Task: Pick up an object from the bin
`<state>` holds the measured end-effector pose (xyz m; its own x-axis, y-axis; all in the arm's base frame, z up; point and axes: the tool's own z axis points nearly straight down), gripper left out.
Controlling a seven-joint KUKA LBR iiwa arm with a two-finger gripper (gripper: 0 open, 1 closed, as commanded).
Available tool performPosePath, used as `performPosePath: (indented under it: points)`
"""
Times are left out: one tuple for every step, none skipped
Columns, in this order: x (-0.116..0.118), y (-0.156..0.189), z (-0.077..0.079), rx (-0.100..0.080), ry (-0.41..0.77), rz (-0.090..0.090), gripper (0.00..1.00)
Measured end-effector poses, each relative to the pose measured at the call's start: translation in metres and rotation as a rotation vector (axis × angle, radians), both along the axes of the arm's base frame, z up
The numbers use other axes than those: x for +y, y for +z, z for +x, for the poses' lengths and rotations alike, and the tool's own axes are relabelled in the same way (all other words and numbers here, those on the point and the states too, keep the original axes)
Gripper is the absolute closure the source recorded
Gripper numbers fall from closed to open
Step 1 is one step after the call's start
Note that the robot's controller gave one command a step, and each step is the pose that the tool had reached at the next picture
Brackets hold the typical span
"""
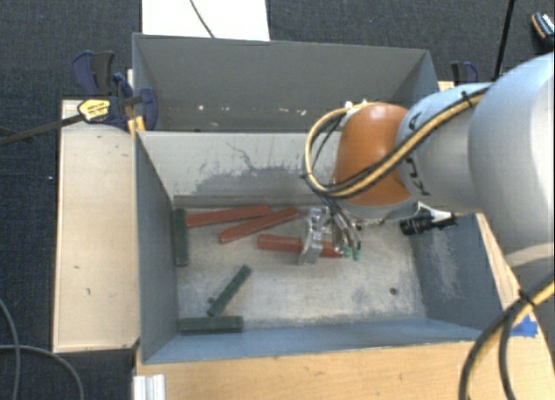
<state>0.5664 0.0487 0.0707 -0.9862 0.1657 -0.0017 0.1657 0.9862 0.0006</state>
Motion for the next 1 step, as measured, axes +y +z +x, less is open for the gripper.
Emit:
performPosePath:
  points:
    - [-0.0265,0.1181,0.0045,-0.009,0.1,-0.001,1.0]
